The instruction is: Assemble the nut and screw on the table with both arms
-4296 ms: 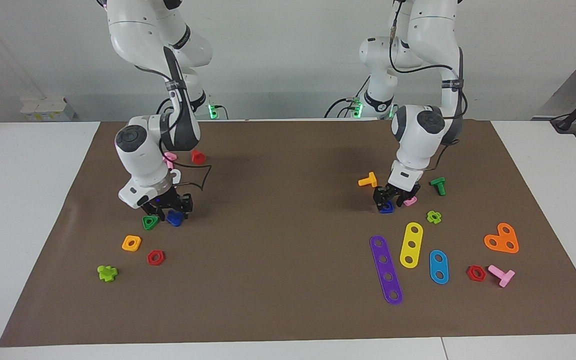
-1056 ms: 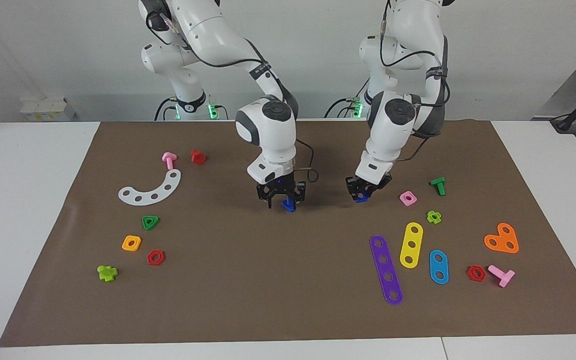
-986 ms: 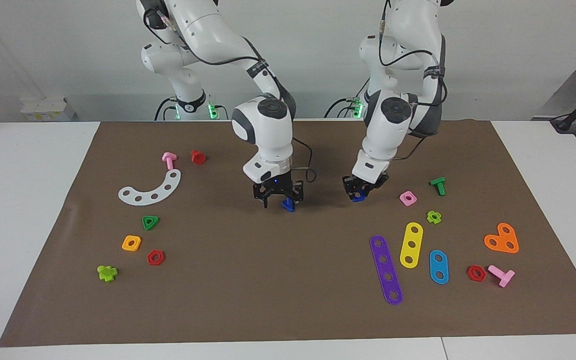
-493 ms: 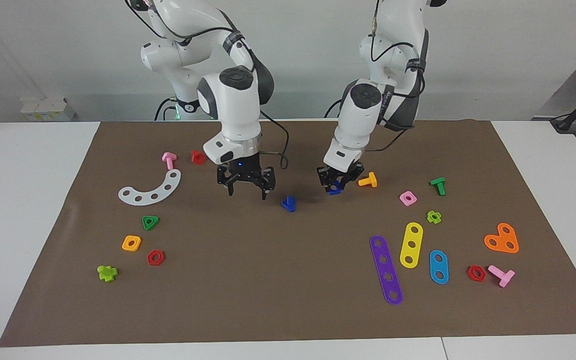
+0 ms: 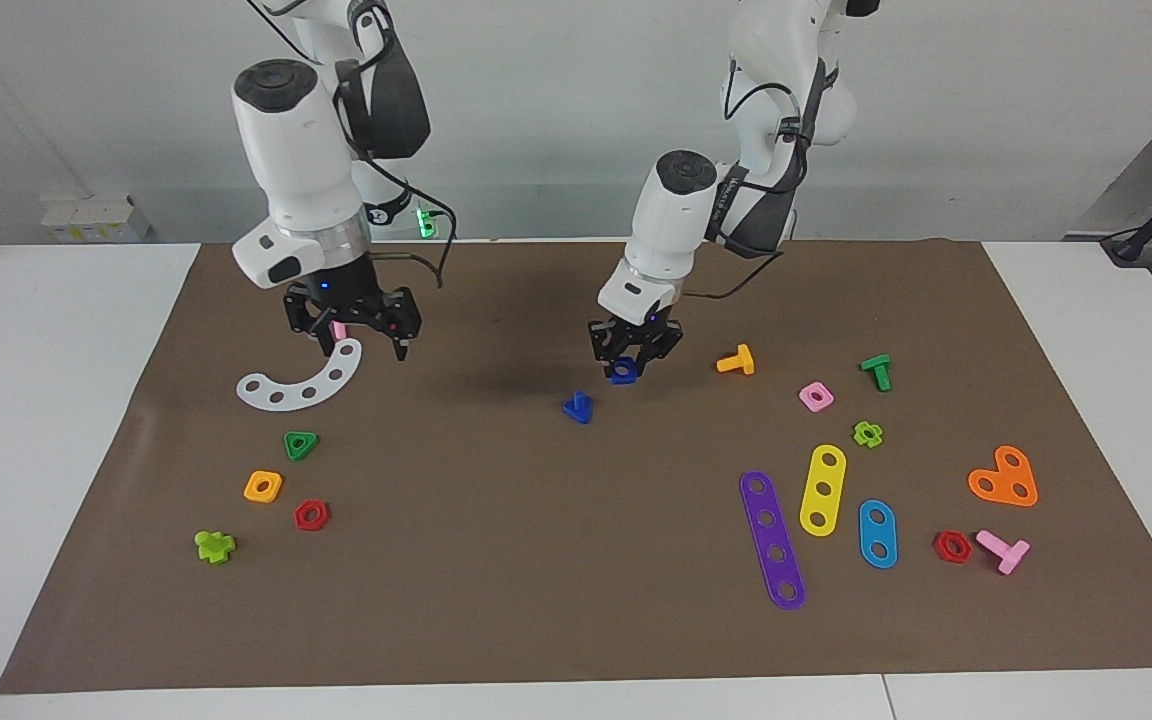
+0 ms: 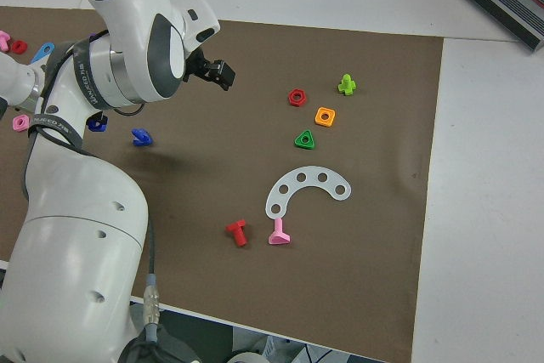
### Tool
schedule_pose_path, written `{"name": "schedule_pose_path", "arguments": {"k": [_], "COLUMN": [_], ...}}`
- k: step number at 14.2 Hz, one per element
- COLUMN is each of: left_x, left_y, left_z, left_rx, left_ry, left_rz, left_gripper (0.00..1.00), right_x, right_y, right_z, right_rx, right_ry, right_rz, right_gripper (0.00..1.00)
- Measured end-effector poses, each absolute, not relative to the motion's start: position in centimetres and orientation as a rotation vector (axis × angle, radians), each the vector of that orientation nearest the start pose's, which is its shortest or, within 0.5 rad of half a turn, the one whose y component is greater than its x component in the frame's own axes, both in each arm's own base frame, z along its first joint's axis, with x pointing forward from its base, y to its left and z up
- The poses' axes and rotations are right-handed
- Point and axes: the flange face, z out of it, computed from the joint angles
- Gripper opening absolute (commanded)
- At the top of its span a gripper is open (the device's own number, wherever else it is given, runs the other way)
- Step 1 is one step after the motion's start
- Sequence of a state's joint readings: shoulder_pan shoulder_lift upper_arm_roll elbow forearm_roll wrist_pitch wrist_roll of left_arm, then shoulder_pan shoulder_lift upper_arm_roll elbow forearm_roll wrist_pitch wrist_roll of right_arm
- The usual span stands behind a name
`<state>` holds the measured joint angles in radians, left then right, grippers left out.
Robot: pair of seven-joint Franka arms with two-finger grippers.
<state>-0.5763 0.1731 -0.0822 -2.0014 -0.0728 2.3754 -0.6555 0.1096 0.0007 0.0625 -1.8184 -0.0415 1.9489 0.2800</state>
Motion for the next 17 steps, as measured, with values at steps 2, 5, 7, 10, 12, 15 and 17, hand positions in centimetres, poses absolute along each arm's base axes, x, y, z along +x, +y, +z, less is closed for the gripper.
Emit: {"name": "schedule_pose_path", "arguments": {"k": [2, 5, 7, 10, 12, 15, 17], "left_x": [48.0, 48.7, 49.2, 49.5, 49.7, 50.0, 50.0], "left_y": [-38.4, -39.8, -40.7, -41.6, -41.6, -41.3, -41.3], "left_z": [39.4, 39.4, 38.5, 37.2, 36.8, 36.6, 36.3], "left_rx": [-3.325, -3.336, -3.336, -3.332, -3.329, -3.325, -3.323], "left_ry": [-0.054, -0.045, -0.044, -0.039, -0.044, -0.053, -0.055], "left_rz": [-0.204, -0.214, -0.201, -0.179, -0.174, -0.172, -0.166], "left_gripper": [0.00, 0.00, 0.00, 0.00, 0.00, 0.00, 0.00], "right_x": [56.0, 55.5, 55.4, 55.3, 55.4, 55.3, 55.2], "right_y": [7.7, 5.9, 5.3, 5.1, 5.2, 5.2, 5.0], "right_z": [55.5, 58.1, 59.9, 62.4, 62.8, 61.8, 61.2], "right_rx": [-3.153, -3.163, -3.165, -3.169, -3.161, -3.156, -3.158], "right_ry": [0.116, 0.094, 0.100, 0.103, 0.067, 0.045, 0.051], "right_rz": [-0.193, -0.171, -0.164, -0.130, -0.086, 0.002, 0.033], "right_gripper": [1.00, 1.00, 1.00, 1.00, 1.00, 1.00, 1.00]}}
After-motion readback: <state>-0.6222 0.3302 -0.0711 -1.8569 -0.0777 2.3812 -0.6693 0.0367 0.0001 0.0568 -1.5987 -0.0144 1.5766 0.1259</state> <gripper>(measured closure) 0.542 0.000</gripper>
